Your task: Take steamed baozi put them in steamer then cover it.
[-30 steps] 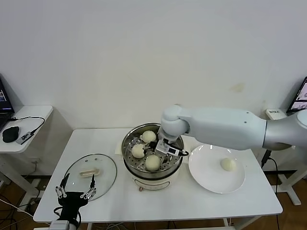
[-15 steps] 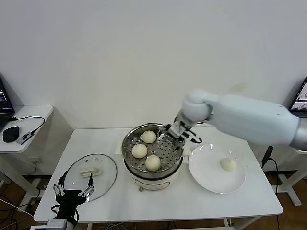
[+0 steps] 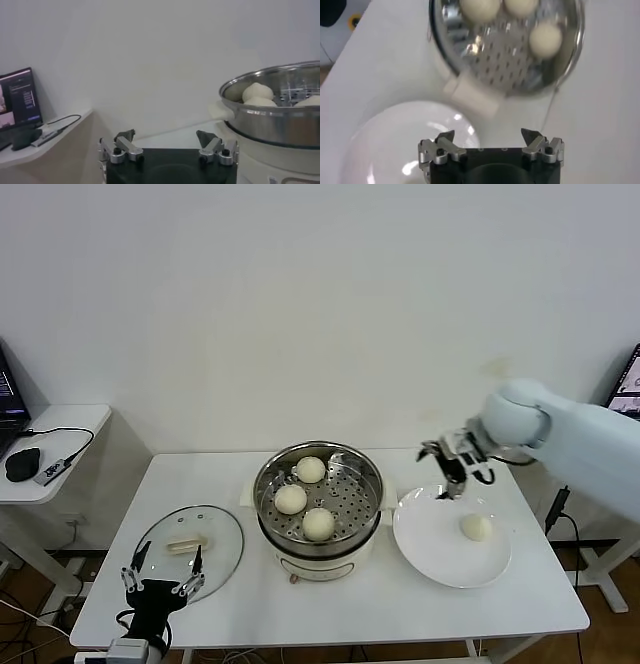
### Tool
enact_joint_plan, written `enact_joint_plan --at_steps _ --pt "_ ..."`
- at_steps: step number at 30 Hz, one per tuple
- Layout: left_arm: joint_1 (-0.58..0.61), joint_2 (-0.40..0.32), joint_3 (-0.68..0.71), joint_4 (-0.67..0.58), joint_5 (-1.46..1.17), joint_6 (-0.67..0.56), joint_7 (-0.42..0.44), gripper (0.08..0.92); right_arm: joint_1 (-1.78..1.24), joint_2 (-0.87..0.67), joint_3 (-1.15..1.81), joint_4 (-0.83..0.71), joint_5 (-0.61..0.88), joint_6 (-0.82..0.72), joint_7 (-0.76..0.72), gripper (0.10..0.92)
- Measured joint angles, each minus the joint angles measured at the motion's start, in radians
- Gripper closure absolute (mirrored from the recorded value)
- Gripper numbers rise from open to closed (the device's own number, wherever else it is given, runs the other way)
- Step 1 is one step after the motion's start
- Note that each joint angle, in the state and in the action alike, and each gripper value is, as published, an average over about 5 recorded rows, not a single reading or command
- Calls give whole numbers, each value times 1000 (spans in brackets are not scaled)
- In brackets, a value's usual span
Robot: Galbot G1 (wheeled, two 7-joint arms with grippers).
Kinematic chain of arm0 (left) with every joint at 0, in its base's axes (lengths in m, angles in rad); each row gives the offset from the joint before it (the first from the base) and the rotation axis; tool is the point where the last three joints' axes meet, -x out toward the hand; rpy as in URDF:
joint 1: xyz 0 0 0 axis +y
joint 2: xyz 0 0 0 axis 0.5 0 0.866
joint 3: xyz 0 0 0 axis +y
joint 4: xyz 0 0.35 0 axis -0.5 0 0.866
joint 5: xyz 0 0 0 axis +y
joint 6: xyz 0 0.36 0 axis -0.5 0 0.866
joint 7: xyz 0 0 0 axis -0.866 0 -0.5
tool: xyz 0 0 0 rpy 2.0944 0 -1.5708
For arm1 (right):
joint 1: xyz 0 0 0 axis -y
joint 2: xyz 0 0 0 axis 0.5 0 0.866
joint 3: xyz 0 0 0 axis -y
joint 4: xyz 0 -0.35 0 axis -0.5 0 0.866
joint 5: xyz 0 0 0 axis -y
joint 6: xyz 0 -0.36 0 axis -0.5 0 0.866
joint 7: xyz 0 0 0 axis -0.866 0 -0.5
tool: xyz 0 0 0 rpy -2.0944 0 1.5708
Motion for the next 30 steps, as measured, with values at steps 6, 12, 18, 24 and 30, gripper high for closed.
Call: enact_joint_plan --at_steps 6,12,18,24,30 --pt "3 1 2 4 3 1 0 177 -130 -46 80 -35 -55 -6 6 203" --pt "6 -3 0 6 8 3 0 177 -249 -49 159 -94 -106 -5 12 203" --pt "15 -6 -9 8 8 4 0 177 -337 -14 227 -175 -151 5 19 203" --pt "16 -8 -15 10 7 4 0 177 -393 42 279 -264 -188 14 26 203" --pt "14 -5 -19 13 6 4 0 177 -433 100 322 -346 -222 17 29 203"
